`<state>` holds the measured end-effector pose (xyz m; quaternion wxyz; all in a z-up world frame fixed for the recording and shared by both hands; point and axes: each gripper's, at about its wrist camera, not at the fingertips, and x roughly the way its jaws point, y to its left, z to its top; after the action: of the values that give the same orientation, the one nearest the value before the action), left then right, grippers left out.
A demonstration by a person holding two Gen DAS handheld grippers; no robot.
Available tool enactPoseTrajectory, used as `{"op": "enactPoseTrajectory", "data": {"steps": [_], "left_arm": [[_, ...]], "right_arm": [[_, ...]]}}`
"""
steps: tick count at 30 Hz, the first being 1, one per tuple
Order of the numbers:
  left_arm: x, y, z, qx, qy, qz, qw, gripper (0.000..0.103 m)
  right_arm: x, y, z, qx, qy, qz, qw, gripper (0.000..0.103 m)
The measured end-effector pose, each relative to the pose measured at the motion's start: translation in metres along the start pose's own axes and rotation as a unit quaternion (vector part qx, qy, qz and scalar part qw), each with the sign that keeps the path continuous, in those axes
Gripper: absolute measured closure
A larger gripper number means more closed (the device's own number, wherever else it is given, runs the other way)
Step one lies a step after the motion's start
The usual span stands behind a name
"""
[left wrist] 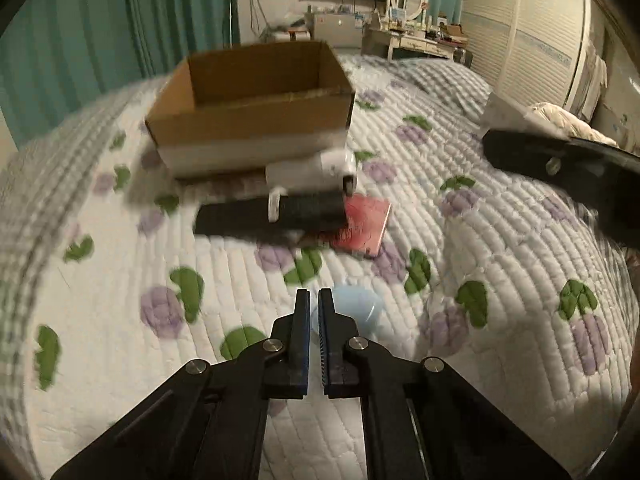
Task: Organize rigid objects
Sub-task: 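Grasp the light blue earbud case with the left tool while the right holds the charger, then drop the earbud case into the box with the left tool while the right releases the charger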
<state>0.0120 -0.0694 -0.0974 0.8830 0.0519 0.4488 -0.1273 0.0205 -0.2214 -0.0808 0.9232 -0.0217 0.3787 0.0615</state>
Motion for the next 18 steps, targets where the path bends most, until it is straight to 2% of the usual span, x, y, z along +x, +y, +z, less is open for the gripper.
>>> {"op": "enactPoseTrajectory", "data": {"steps": [2, 3, 4, 5, 6, 10, 13, 16, 18], "left_arm": [[0.007, 0.003, -0.006, -0.007, 0.016, -0.002, 0.9998, 0.093], [0.015, 0.005, -0.01, -0.009, 0.03, -0.001, 0.9995, 0.086], [0.021, 0.005, -0.013, -0.01, 0.039, -0.002, 0.9992, 0.07], [0.025, 0.004, -0.015, -0.011, 0.046, -0.003, 0.9989, 0.061], [0.027, 0.003, -0.016, -0.012, 0.048, -0.004, 0.9988, 0.047], [0.036, -0.016, -0.012, 0.007, 0.042, -0.023, 0.9988, 0.045], [0.05, -0.032, -0.012, 0.032, 0.056, -0.031, 0.9975, 0.045], [0.07, -0.036, -0.015, 0.033, 0.064, -0.025, 0.9971, 0.046], [0.083, -0.032, -0.018, 0.021, 0.072, -0.034, 0.9966, 0.047]], "right_arm": [[0.008, -0.002, -0.003, 0.003, 0.008, 0.005, 1.0, 0.033], [0.013, -0.003, -0.005, 0.004, 0.014, 0.007, 1.0, 0.033], [0.016, -0.004, -0.007, 0.006, 0.017, 0.008, 1.0, 0.033], [0.022, -0.006, -0.01, 0.009, 0.025, 0.01, 1.0, 0.033], [0.026, -0.007, -0.012, 0.01, 0.03, 0.012, 0.999, 0.033], [0.042, -0.011, -0.017, 0.015, 0.049, 0.018, 0.999, 0.033], [0.049, -0.018, -0.017, 0.025, 0.056, 0.024, 0.998, 0.034], [0.052, -0.025, -0.018, 0.036, 0.06, 0.02, 0.997, 0.033], [0.055, -0.031, -0.019, 0.049, 0.067, 0.03, 0.996, 0.033]]}}
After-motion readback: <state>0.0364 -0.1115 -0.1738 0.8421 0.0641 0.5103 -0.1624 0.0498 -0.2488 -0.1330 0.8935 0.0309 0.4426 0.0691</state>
